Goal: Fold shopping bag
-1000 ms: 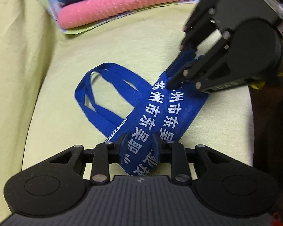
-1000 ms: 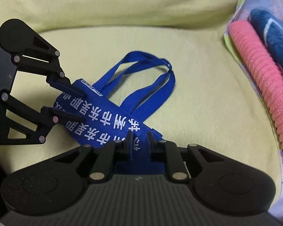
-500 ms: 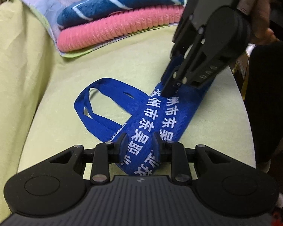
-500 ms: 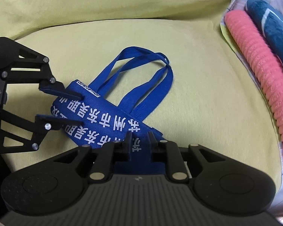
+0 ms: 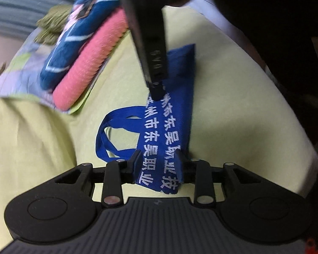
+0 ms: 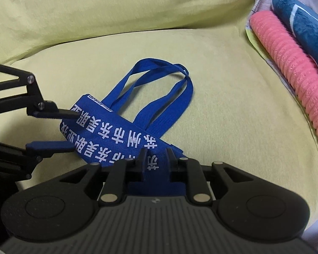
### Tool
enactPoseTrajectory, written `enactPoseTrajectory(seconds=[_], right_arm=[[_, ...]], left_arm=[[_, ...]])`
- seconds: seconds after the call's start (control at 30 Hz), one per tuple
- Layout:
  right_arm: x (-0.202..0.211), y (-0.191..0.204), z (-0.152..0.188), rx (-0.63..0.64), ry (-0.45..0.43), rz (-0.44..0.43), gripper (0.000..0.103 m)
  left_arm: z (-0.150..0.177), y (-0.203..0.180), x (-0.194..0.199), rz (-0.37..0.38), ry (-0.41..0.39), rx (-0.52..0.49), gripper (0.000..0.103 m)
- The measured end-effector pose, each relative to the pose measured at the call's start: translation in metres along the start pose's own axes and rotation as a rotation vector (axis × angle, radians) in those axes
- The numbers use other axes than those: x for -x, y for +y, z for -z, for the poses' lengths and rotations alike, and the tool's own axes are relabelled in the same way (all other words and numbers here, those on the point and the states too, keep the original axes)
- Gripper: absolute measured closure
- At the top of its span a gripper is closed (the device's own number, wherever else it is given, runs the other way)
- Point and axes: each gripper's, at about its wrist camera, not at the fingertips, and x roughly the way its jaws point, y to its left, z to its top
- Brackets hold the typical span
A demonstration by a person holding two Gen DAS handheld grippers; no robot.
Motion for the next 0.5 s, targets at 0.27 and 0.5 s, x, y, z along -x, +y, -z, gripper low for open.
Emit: enactPoseTrajectory(seconds=[0.27, 0.5], right_arm=[[-0.001, -0.003, 0.001, -0.009, -0.007, -0.018, 0.086], [0.003, 0.002, 0.008, 0.016, -0.092, -0.029, 0.067]], left_arm=[[0.008, -0.019, -0.028, -0.068, 0.039, -0.161, 0.053], [0.012, 0.0, -0.038, 0.001, 0.007, -0.006, 0.056]])
